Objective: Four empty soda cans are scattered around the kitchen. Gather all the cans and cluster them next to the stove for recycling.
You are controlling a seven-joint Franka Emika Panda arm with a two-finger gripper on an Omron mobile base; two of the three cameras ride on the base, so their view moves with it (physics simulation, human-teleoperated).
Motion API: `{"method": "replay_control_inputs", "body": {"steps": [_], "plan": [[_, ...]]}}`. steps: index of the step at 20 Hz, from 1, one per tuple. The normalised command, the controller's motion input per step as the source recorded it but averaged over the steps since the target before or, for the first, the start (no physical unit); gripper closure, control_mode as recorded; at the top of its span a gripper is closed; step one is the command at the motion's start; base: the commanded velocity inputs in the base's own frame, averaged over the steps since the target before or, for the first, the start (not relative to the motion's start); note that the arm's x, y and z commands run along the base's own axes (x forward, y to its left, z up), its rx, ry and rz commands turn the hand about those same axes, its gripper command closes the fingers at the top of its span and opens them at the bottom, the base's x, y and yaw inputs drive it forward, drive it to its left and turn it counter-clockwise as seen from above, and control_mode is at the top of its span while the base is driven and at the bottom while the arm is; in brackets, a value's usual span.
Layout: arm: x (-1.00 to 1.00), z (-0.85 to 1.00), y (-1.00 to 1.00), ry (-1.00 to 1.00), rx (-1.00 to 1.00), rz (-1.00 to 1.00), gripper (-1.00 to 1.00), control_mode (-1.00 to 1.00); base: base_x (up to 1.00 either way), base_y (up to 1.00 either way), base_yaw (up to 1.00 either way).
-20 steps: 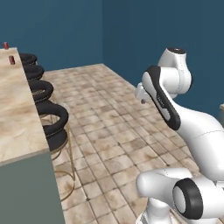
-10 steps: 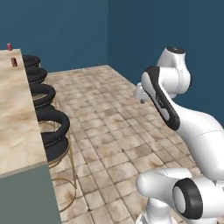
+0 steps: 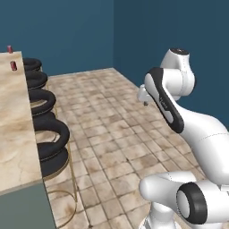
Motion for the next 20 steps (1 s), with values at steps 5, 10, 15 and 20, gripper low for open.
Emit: {"method": "replay_control_inputs", "body": {"steps": [5,10,15,20], "plan": [[0.00,0.00,0.00,0.00,0.00,0.00,-1.00,1.00,0.53,-0.23,0.08],[0.00,0.00,0.00,0.00,0.00,0.00,-1.00,1.00,0.60,-0.17,0.08],[0.00,0.00,0.00,0.00,0.00,0.00,-1.00,1.00,0.59,-0.20,0.07],[0.00,0.00,0.00,0.00,0.00,0.00,-1.00,1.00,0.54,-0.23,0.07]]}}
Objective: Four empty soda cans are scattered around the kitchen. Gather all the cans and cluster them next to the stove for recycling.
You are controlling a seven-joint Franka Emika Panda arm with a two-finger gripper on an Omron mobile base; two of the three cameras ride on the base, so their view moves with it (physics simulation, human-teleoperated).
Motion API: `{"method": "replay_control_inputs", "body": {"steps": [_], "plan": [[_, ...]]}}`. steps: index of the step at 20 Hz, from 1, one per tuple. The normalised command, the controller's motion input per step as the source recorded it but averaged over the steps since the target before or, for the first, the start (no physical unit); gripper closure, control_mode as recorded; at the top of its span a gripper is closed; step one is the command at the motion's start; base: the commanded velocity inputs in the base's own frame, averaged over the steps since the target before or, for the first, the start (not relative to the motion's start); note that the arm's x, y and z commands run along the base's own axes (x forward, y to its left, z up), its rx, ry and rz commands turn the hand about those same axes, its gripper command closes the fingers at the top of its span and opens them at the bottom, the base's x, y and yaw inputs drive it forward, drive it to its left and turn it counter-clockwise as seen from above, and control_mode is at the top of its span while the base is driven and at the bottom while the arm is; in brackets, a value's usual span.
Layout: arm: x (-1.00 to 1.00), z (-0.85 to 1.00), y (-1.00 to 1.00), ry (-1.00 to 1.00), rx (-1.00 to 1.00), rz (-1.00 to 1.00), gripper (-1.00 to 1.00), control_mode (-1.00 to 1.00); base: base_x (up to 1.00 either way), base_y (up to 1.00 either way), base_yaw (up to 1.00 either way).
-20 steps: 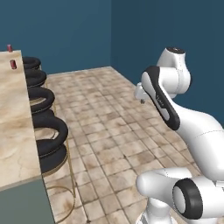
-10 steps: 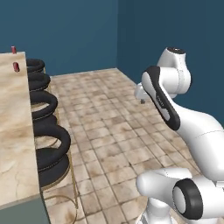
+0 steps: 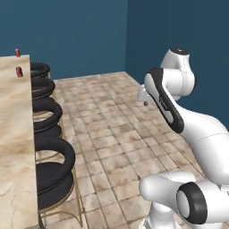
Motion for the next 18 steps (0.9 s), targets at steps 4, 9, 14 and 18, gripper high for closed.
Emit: {"method": "replay_control_inputs", "body": {"steps": [4,9,14,18], "plan": [[0.00,0.00,0.00,0.00,0.00,0.00,-1.00,1.00,0.53,-0.25,0.06],[0.00,0.00,0.00,0.00,0.00,0.00,-1.00,1.00,0.51,-0.26,0.06],[0.00,0.00,0.00,0.00,0.00,0.00,-1.00,1.00,0.45,-0.30,0.08],[0.00,0.00,0.00,0.00,0.00,0.00,-1.00,1.00,0.45,-0.30,0.08]]}}
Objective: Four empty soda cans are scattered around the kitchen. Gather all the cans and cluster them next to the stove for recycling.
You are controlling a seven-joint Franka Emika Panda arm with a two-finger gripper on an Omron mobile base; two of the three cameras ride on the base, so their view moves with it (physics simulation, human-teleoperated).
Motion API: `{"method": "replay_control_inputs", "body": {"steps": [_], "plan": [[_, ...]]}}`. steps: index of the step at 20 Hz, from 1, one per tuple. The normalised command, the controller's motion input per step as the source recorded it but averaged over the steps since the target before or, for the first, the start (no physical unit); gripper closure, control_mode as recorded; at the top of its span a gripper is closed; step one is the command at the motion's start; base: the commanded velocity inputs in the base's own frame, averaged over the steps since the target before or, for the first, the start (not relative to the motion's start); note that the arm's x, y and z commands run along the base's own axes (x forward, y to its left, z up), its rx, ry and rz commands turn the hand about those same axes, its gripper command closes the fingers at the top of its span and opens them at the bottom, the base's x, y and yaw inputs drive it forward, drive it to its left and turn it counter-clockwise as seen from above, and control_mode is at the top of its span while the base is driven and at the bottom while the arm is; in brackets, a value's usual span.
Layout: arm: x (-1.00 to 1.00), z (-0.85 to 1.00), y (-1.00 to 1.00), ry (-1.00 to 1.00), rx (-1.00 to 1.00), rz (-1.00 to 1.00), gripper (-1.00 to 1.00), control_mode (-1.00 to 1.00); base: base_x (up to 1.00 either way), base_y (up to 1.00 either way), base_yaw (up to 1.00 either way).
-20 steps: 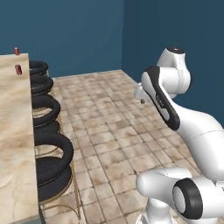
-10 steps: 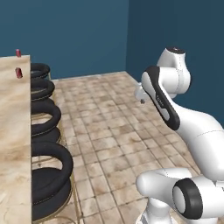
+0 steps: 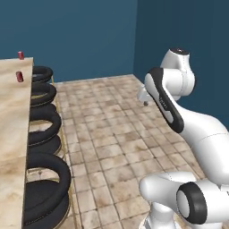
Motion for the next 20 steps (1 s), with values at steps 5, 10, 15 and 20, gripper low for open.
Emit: {"method": "replay_control_inputs", "body": {"steps": [5,10,15,20], "plan": [[0.00,0.00,0.00,0.00,0.00,0.00,-1.00,1.00,0.44,-0.31,0.07],[0.00,0.00,0.00,0.00,0.00,0.00,-1.00,1.00,0.42,-0.33,0.07],[0.00,0.00,0.00,0.00,0.00,0.00,-1.00,1.00,0.42,-0.33,0.06],[0.00,0.00,0.00,0.00,0.00,0.00,-1.00,1.00,0.42,-0.33,0.05]]}}
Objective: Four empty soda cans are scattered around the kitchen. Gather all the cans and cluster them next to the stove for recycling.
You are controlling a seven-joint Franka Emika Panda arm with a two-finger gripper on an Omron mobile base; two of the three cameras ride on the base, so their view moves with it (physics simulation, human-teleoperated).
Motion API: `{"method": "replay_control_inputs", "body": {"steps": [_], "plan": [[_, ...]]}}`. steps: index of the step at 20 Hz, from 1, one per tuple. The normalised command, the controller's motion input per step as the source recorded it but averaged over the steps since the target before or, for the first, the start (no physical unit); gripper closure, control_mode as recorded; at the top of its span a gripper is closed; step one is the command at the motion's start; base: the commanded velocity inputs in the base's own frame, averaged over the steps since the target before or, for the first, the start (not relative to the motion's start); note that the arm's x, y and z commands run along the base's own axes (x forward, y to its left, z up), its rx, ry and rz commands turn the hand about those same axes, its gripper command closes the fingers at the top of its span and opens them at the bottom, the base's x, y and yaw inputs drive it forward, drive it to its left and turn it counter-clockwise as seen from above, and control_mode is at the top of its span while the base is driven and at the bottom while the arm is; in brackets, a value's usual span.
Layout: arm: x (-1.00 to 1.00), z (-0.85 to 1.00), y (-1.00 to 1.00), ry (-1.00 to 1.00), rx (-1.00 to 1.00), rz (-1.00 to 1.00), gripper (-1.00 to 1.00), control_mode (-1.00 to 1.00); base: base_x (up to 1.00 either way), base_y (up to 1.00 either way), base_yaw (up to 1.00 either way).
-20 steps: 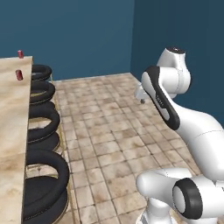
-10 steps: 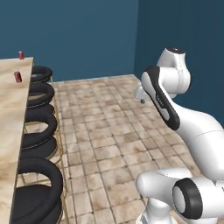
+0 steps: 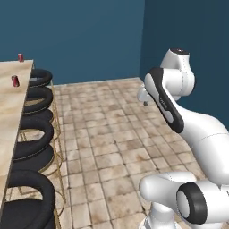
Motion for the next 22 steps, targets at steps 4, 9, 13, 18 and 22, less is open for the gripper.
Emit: {"method": "replay_control_inputs", "body": {"steps": [4,9,13,18,22], "plan": [[0.00,0.00,0.00,0.00,0.00,0.00,-1.00,1.00,0.46,-0.32,0.05],[0.00,0.00,0.00,0.00,0.00,0.00,-1.00,1.00,0.53,-0.29,0.02],[0.00,0.00,0.00,0.00,0.00,0.00,-1.00,1.00,0.54,-0.28,0.02],[0.00,0.00,0.00,0.00,0.00,0.00,-1.00,1.00,0.56,-0.28,0.02],[0.00,0.00,0.00,0.00,0.00,0.00,-1.00,1.00,0.61,-0.23,0.01]]}}
